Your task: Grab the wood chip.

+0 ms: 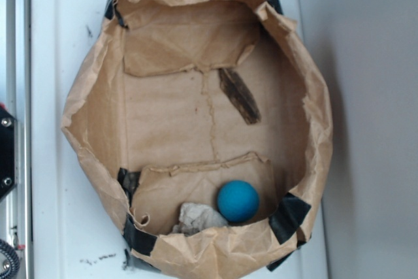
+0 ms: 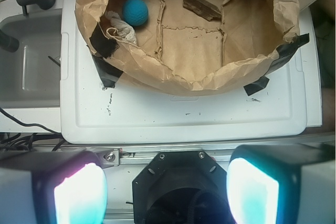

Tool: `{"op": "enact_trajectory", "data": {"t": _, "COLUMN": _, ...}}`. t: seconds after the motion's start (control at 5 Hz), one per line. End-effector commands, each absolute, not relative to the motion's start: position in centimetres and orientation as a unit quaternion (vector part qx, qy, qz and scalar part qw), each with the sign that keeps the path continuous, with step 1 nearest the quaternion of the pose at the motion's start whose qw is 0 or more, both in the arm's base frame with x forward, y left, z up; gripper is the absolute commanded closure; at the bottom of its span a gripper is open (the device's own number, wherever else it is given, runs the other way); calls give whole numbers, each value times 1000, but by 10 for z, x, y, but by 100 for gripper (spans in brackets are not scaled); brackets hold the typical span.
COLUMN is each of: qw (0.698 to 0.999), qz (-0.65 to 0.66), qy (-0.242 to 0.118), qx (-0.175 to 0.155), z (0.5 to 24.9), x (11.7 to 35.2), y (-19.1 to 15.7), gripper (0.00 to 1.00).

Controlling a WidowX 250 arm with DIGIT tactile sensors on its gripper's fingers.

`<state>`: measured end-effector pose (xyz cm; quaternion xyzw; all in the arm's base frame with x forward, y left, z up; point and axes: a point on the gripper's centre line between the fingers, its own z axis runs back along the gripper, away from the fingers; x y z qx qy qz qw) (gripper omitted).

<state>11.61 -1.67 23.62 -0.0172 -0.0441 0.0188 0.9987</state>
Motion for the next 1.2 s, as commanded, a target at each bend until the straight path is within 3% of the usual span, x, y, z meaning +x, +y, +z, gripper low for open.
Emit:
{"op": "enact_trajectory", "data": {"t": 0.0, "qw": 999, "qz": 19, "qy": -44, "qx": -17, "z": 236, "x": 116, "y": -17, "gripper": 0}}
{"op": "enact_trajectory", "data": {"t": 0.2, "qw": 996, "qz": -66, "qy": -10, "qx": -52, "z": 233, "x": 166, "y": 3, "gripper": 0}}
{"op": "enact_trajectory", "data": {"t": 0.4, "qw": 989, "qz": -137, "qy": -24, "qx": -46, "z": 221, "x": 218, "y": 22, "gripper": 0}}
{"op": "enact_trajectory", "data": {"t": 0.6, "qw": 993, "qz": -47, "qy": -106, "qx": -26, "z": 257, "x": 263, "y": 40, "gripper": 0}}
{"op": "enact_trajectory", "data": {"t": 1.0, "qw": 993, "qz": -47, "qy": -106, "qx": -26, "z": 257, "x": 263, "y": 40, "gripper": 0}}
